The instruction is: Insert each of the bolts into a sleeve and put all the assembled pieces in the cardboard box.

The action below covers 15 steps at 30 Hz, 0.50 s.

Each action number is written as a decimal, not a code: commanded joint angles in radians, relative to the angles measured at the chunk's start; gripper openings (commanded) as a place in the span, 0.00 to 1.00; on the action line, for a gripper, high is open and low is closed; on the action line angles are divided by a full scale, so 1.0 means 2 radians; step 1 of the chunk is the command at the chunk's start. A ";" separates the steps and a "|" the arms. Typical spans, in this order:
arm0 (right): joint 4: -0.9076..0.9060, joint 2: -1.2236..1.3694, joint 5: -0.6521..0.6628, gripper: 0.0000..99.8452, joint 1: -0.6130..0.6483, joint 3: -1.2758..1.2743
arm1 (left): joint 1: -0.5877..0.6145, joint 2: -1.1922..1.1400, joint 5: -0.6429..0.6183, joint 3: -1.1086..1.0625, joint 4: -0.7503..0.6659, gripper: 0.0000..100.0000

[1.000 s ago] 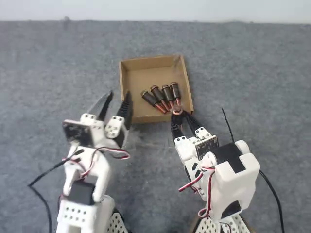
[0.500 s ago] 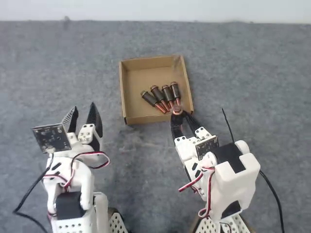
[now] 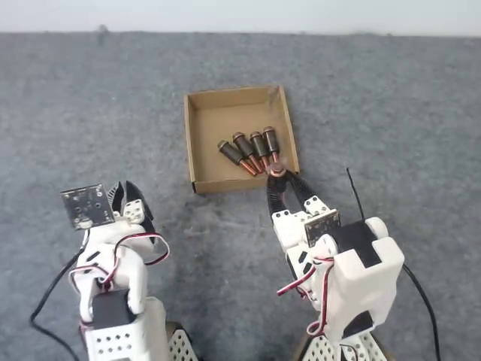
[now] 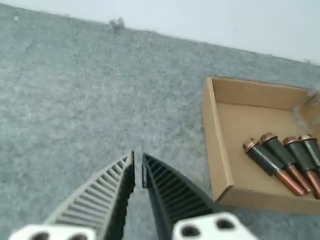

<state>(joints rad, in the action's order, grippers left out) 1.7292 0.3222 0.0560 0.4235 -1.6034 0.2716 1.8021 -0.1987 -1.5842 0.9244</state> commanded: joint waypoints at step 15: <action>0.015 -0.029 0.005 0.01 -0.027 0.051 | 0.004 0.004 0.002 -0.050 0.041 0.01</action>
<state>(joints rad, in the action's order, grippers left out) 1.7292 0.3222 0.0560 0.3851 -1.5712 0.2762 1.8021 -0.1987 -1.6947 0.9904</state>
